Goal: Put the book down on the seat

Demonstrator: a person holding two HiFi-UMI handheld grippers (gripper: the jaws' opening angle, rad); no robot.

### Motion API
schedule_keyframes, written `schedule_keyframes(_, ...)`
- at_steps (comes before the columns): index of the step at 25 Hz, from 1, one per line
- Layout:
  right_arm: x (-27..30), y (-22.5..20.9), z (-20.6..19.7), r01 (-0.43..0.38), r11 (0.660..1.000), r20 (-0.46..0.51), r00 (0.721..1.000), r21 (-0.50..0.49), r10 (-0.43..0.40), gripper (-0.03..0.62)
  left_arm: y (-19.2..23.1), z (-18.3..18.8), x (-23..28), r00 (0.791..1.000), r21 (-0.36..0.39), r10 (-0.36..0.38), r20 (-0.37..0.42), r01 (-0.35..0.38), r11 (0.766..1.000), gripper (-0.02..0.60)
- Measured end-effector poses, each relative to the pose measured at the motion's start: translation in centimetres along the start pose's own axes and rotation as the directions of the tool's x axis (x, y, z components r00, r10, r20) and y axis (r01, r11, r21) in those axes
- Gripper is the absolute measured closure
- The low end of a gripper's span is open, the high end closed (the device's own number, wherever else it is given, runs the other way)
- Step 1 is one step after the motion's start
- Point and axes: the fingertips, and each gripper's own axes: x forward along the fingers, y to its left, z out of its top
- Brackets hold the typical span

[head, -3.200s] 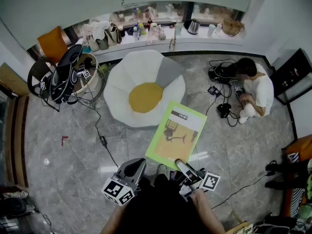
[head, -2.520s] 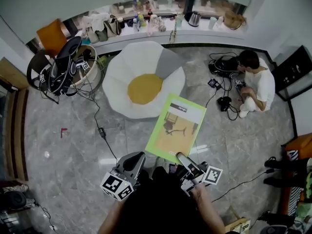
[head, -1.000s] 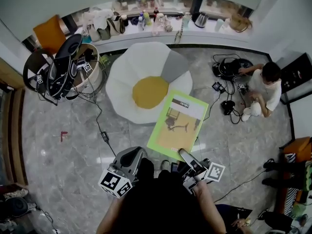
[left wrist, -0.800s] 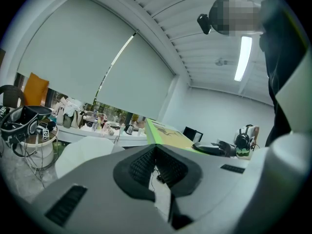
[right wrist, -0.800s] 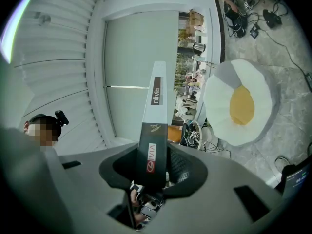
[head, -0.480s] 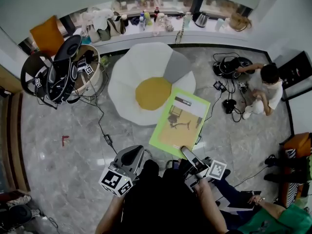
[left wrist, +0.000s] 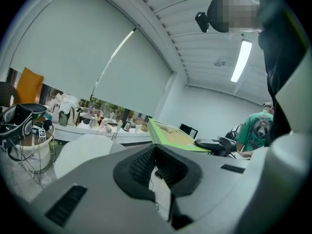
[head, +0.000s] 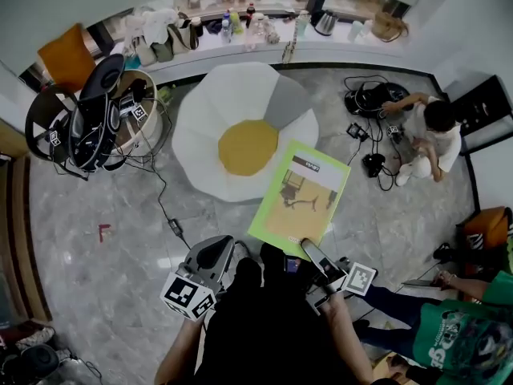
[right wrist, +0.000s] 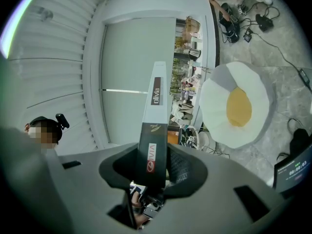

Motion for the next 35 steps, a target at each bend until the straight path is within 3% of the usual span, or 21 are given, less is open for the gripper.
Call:
schedule_keyframes(12, 2.2, -1.0, 4.5, -0.008, 1.000, 0.012, 1.000, 0.021, 0.008, 0.444, 1.3, 1.3, 3.2, 1.000, -0.008, 0.026, -0.008, -0.026, 1.000, 0.569)
schedule_keyframes(35, 7.5, -3.4, 18.4, -0.047, 0.999, -0.069, 0.996, 0.026, 0.049, 0.444, 3.4, 7.0, 16.6, 0.995, 0.016, 0.099, 0.017, -0.099, 0.995, 0.569)
